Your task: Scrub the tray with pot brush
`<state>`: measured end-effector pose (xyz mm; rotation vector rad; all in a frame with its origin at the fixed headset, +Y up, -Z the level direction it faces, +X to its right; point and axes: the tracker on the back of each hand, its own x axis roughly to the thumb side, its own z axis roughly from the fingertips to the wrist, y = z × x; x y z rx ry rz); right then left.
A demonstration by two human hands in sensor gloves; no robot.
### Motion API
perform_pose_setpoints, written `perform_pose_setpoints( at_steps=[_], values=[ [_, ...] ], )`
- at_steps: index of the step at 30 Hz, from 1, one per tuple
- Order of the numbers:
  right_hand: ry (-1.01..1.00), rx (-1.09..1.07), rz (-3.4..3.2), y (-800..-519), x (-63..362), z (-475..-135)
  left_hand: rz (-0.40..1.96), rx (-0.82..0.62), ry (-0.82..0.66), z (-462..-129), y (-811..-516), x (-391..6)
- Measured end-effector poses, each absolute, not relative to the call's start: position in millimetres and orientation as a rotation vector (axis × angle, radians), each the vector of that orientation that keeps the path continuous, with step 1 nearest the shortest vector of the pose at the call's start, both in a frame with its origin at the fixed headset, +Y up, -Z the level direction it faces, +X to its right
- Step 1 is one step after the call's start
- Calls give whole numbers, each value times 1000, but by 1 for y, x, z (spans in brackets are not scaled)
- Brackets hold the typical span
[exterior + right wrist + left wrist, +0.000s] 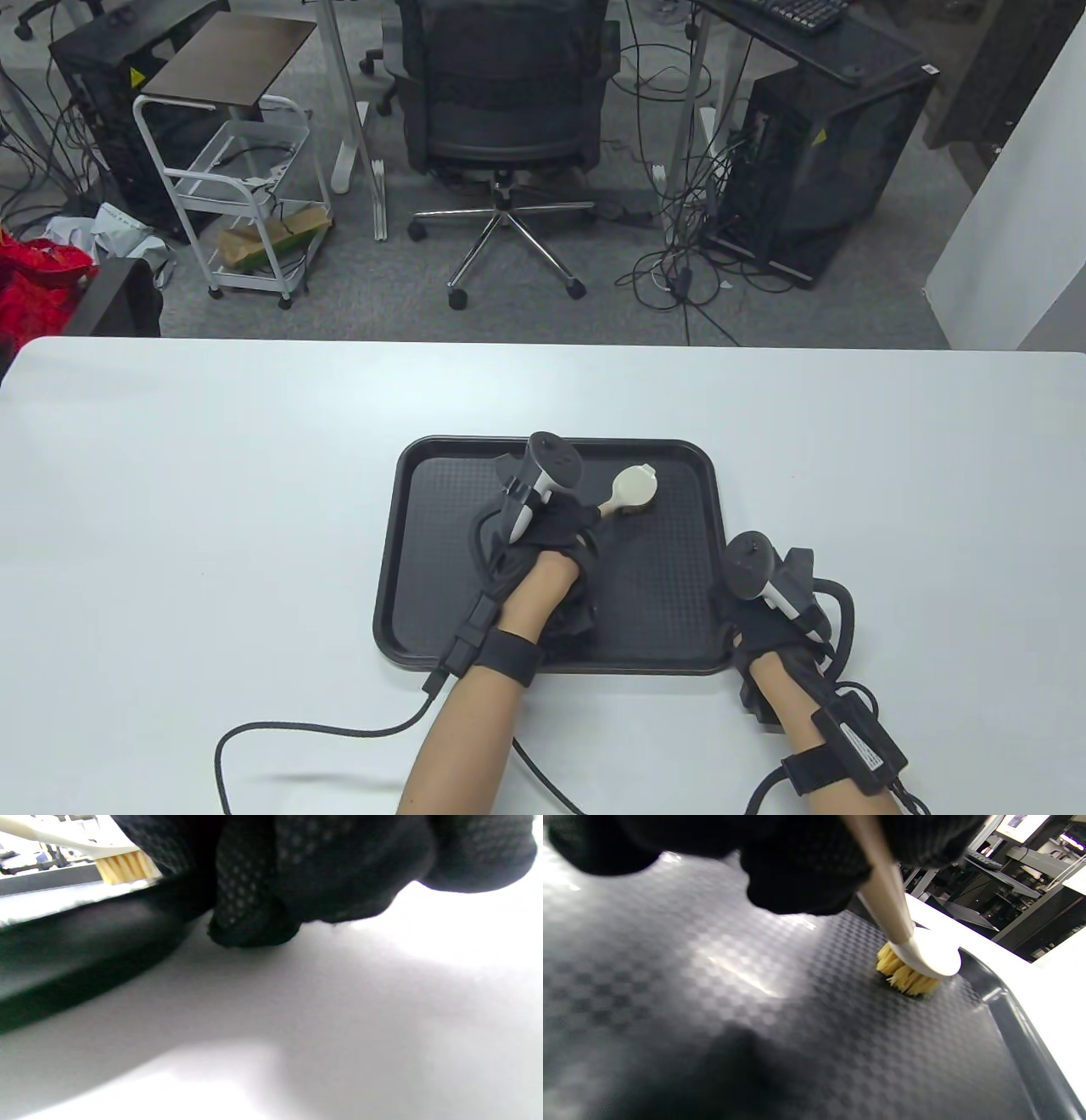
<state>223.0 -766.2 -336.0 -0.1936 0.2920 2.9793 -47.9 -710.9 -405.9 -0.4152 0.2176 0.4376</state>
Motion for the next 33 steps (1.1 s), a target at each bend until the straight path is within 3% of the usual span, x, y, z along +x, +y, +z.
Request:
perform_pose_setpoints(
  at_steps=[33],
  values=[
    [290, -196, 2982, -766, 223, -336, 396, -391, 390, -380, -702, -211]
  ],
)
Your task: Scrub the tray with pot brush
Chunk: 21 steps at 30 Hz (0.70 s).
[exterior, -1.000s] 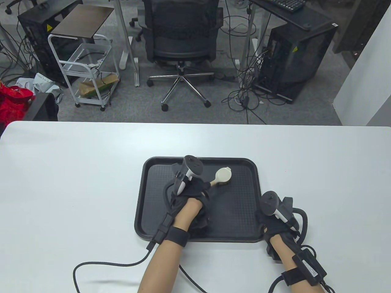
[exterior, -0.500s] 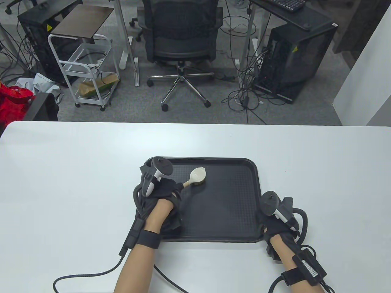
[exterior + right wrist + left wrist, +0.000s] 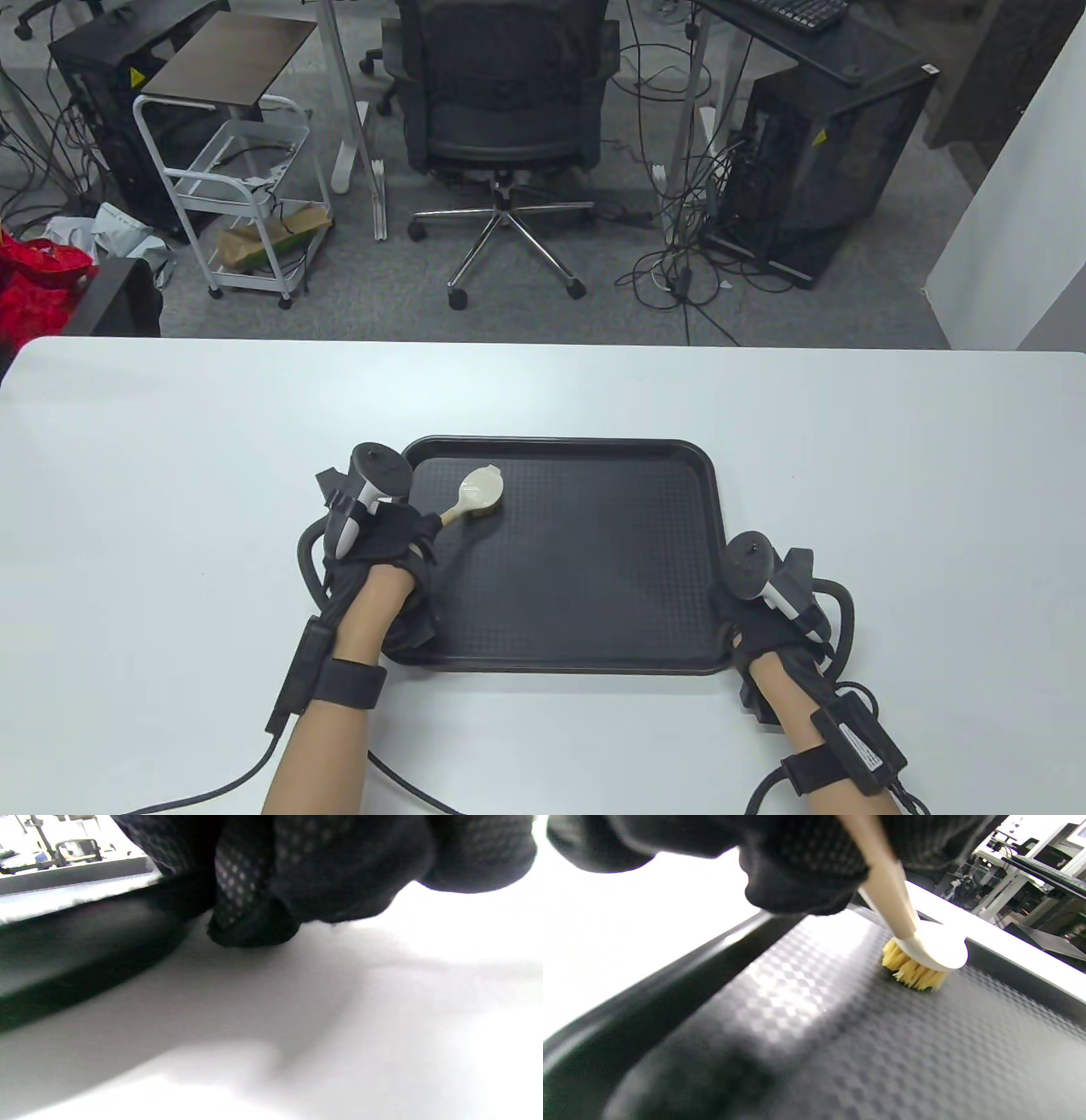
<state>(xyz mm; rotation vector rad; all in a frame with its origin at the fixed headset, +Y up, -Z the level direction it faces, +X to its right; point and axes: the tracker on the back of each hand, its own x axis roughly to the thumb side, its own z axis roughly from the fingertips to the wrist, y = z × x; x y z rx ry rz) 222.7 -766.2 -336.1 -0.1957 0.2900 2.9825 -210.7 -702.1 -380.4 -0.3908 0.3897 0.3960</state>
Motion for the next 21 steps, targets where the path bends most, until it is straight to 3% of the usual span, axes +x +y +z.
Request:
perform_pose_setpoints(
  at_steps=[13, 17, 21],
  values=[
    [289, -196, 2983, -766, 223, -336, 355, -387, 499, -370, -692, -255],
    [291, -196, 2982, -766, 223, -336, 362, -293, 445, -369, -682, -244],
    [292, -195, 2981, -766, 223, -336, 444, -246, 313, -365, -668, -204]
  ],
)
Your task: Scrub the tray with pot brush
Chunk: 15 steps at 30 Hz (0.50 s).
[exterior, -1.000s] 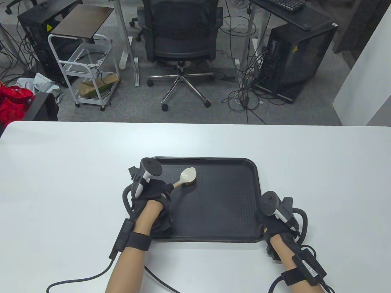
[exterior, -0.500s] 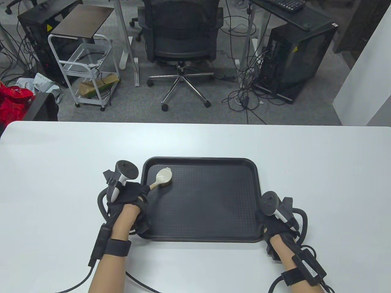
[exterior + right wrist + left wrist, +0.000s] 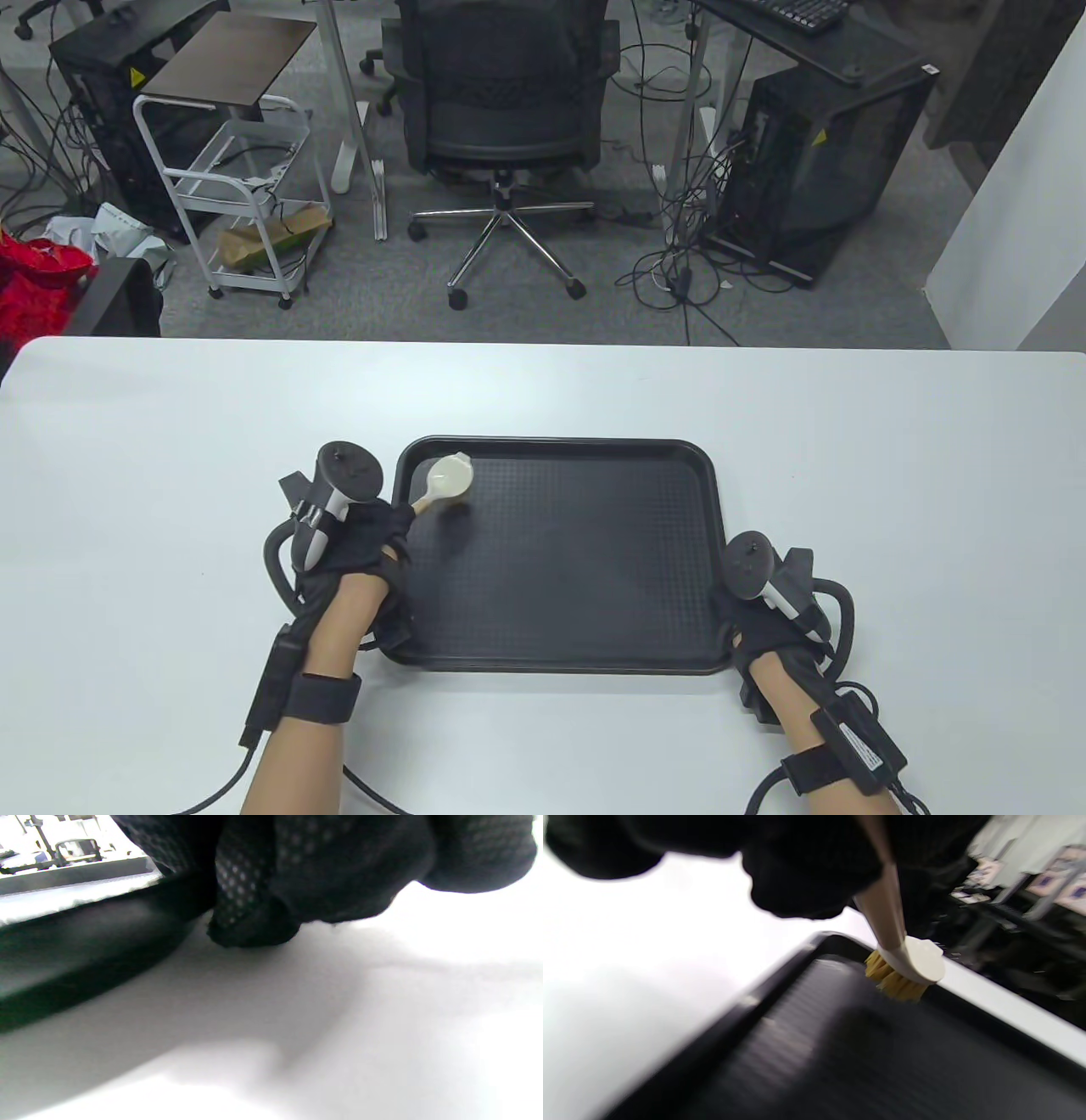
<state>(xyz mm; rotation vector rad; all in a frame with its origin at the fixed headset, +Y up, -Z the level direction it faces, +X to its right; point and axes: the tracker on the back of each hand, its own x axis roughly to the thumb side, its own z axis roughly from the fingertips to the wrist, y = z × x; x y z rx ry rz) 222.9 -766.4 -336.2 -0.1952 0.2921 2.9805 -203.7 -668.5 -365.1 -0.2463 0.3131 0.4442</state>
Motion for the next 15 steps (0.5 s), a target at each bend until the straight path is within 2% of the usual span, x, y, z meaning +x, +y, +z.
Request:
perform_pose_setpoints(
  at_steps=[6, 11, 15],
  values=[
    [289, -196, 2984, -766, 223, -336, 447, -255, 134, -364, -662, -115],
    [291, -194, 2982, -766, 223, -336, 479, -315, 77, -370, -675, -58],
    [291, -193, 2982, -766, 223, -336, 491, -343, 76, -373, -692, -27]
  ],
)
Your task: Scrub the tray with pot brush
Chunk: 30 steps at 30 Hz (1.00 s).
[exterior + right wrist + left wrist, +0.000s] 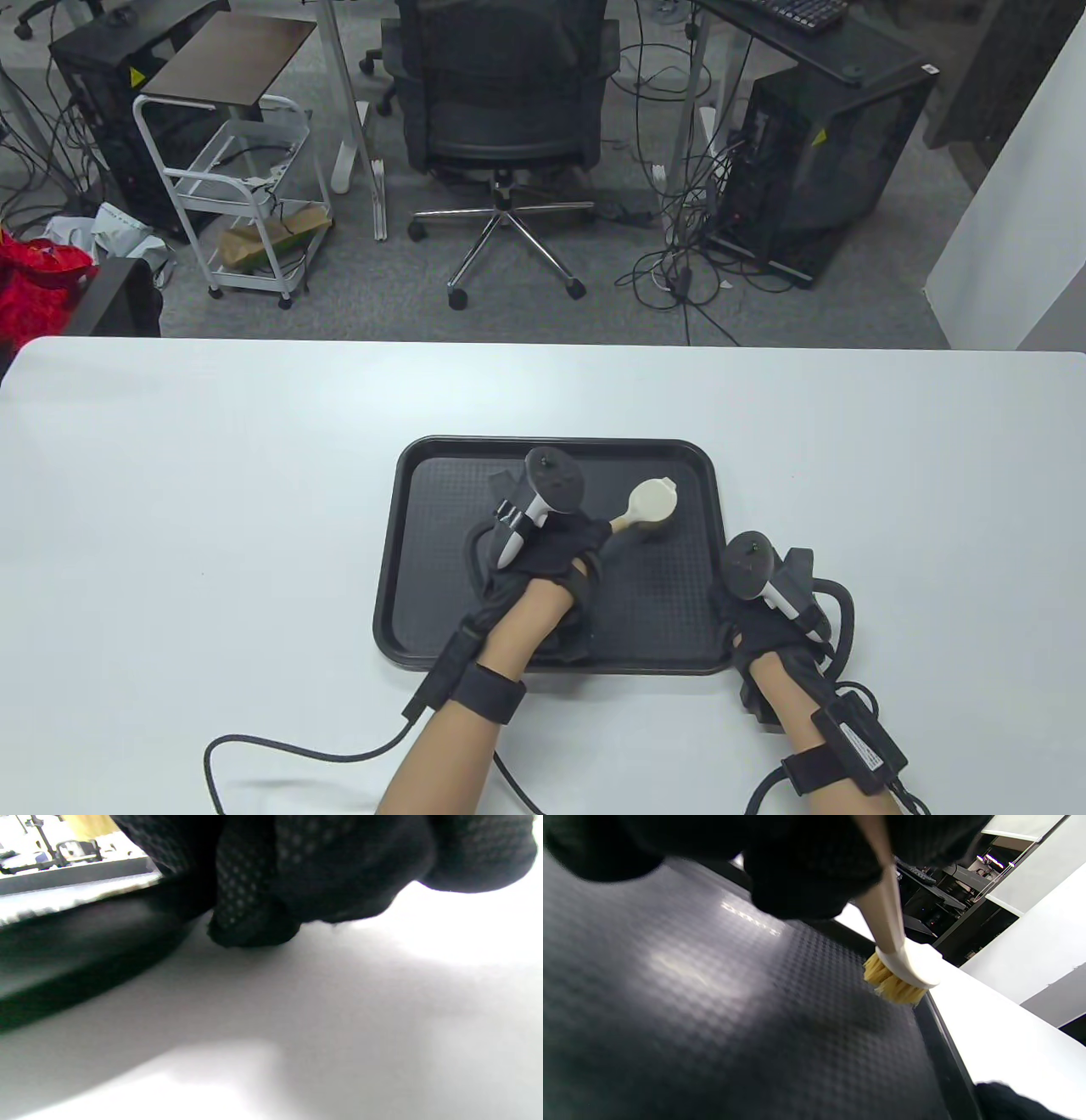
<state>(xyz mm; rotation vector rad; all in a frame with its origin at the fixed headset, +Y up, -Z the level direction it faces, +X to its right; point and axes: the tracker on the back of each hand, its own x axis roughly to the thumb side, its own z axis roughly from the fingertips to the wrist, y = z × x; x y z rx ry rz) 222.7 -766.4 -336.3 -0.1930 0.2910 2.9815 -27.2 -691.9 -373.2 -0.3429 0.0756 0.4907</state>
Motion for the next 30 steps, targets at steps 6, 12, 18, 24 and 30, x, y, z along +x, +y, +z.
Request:
perform_pose_setpoints(
  at_steps=[6, 12, 18, 24, 30],
  values=[
    [291, -192, 2981, -766, 223, -336, 495, -365, 44, -370, -710, -2],
    [291, -193, 2983, -766, 223, -336, 458, -357, 14, -369, -718, 4],
    [291, -192, 2982, -767, 223, -336, 406, -375, 28, -368, -713, -1],
    [291, -192, 2981, -767, 223, -336, 312, -393, 71, -368, -700, -16],
    [291, -192, 2981, -767, 223, -336, 299, -453, 131, -374, -696, -46]
  ],
)
